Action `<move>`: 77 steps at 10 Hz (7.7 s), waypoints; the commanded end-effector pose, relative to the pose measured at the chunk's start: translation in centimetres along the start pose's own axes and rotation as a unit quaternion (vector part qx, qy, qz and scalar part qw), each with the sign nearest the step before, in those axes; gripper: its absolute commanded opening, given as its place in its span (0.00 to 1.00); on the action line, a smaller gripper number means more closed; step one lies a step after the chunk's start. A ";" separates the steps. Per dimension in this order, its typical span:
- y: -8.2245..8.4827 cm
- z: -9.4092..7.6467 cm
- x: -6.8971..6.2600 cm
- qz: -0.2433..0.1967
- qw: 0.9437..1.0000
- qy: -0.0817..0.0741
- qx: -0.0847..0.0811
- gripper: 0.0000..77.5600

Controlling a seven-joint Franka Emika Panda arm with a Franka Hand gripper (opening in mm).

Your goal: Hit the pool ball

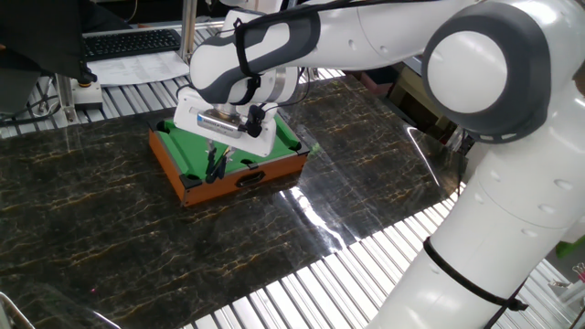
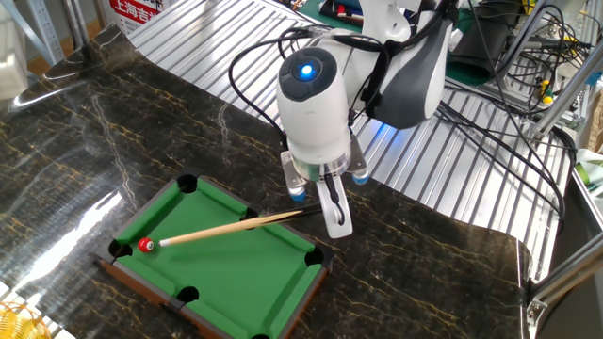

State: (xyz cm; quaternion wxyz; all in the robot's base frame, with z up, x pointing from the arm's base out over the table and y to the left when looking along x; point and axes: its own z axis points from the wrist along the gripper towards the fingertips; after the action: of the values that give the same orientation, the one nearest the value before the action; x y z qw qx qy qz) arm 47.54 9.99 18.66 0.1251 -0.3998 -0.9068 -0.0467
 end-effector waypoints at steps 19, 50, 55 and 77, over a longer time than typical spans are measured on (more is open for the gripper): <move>-0.3 -0.3 -1.5 0.001 1.000 0.019 0.020 0.01; -2.1 -2.6 0.2 -0.110 0.993 -0.028 0.045 0.01; -2.5 -2.4 0.9 -0.182 0.978 -0.087 0.053 0.01; -4.1 1.9 -9.6 -0.397 0.905 -0.107 0.112 0.01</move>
State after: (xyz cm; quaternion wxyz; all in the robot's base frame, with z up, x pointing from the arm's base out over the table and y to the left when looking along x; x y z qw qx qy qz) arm 50.02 0.62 14.72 0.0444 0.0158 -0.9976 0.0502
